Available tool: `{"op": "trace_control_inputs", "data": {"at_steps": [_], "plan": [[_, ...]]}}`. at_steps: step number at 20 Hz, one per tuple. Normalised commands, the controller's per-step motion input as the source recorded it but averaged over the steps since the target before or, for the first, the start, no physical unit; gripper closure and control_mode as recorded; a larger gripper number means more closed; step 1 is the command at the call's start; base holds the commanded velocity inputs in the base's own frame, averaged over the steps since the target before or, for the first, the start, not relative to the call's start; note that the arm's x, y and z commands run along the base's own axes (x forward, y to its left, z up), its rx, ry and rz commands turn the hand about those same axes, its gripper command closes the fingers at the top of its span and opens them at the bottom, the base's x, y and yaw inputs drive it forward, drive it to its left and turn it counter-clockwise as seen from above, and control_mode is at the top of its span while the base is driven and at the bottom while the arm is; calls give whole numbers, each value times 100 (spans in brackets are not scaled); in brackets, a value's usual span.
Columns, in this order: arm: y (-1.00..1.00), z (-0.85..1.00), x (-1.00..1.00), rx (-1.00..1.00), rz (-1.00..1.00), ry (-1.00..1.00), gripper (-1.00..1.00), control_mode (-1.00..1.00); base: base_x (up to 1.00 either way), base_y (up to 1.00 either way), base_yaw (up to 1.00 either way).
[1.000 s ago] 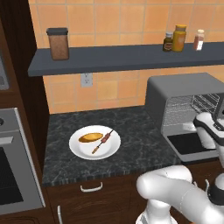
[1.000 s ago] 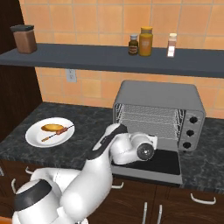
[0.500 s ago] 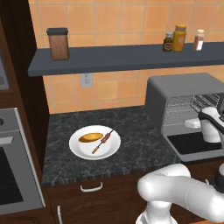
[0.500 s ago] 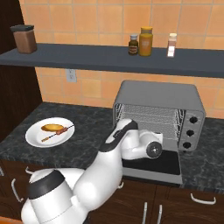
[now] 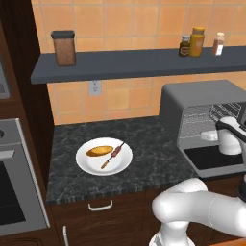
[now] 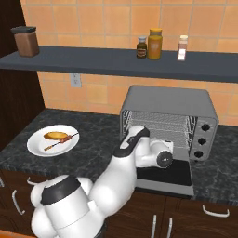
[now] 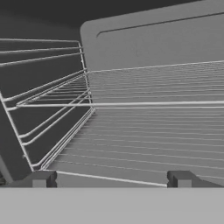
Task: Pick up the kebab skewer and baguette bread, and place them inside the toaster oven. Close the toaster oven door and start by setting the timer.
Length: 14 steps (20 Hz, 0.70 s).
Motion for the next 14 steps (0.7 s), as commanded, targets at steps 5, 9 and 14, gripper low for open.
{"op": "trace_control_inputs", "data": {"at_steps": [5, 9, 14], "plan": [[0, -2, 18, 0, 0, -2, -100, -100, 0, 0, 0], [0, -12, 23, 0, 0, 0, -100, -100, 0, 0, 0], [0, -13, 19, 0, 0, 0, -100, -100, 0, 0, 0]]}}
